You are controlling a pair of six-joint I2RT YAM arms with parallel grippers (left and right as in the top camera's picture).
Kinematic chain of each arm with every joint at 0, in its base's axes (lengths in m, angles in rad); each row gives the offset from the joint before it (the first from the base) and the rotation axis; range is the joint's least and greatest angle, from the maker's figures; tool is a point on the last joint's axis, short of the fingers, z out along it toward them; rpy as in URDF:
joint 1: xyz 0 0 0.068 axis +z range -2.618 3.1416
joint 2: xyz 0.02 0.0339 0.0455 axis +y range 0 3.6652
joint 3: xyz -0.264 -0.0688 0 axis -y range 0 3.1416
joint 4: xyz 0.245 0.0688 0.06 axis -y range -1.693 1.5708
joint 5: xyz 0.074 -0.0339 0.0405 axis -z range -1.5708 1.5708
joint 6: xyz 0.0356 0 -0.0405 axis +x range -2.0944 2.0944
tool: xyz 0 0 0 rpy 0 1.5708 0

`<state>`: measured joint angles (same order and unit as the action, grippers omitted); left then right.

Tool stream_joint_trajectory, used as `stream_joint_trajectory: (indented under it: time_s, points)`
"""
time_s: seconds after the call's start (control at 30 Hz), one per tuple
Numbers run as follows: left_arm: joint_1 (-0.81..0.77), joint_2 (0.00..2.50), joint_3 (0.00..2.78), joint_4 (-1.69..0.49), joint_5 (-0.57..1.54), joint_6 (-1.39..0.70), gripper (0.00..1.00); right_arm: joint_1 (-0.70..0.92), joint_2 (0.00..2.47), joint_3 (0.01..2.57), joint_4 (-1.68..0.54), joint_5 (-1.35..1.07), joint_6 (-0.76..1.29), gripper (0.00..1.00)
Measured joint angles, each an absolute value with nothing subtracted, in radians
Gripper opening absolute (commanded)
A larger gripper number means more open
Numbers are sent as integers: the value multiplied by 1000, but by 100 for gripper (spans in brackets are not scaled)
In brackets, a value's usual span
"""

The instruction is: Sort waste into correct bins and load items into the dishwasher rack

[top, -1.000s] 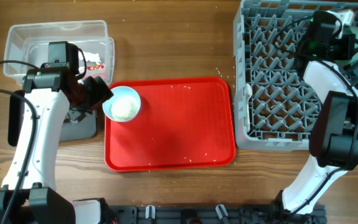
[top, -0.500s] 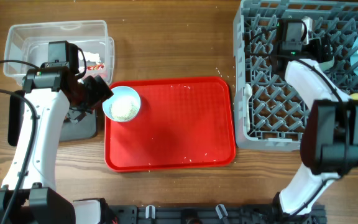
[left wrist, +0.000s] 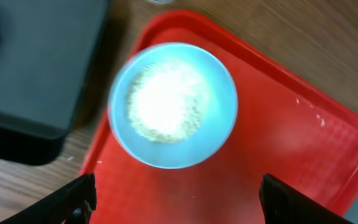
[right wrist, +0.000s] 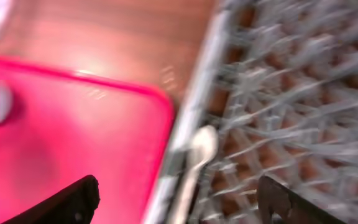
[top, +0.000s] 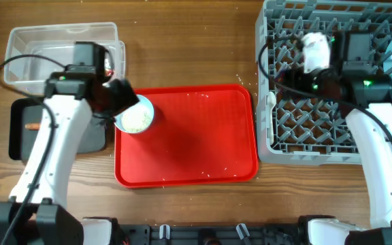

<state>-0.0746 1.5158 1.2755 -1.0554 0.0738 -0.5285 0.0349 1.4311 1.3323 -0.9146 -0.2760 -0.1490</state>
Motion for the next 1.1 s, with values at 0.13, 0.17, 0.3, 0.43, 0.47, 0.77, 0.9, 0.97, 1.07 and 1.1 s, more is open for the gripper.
stream_joint_trajectory:
  time_s: [0.13,0.17,0.3,0.43,0.47,0.77,0.9,0.97,1.07,1.1]
  points:
    - [-192,1593,1275,-1028,62,-529,80,70,1431,1332,-946,-366,-141,82]
    - [-210,1610,1275,-1012,60,-528,80,75,1431,1332,-946,-373,-139,82]
    - [-273,1691,1275,-918,49,-529,78,90,1431,1332,-946,-393,-135,80]
    - [-295,1778,1275,-840,49,-529,74,90,1431,1332,-946,-393,-134,78]
    - [-295,1798,1275,-826,48,-529,73,90,1431,1332,-946,-393,-134,78]
    - [-295,1938,1275,-773,19,-529,22,90,1431,1332,-945,-393,-134,76]
    - [-295,1948,1276,-775,-1,-525,4,90,1431,1332,-946,-393,-134,75]
    - [-295,1940,1282,-791,-21,-528,4,90,1431,1332,-946,-393,-134,75]
    - [-295,1935,1292,-830,-29,-516,4,90,1431,1332,-946,-393,-134,74]
    - [-295,1931,1298,-853,-29,-509,4,90,1431,1332,-945,-393,-134,74]
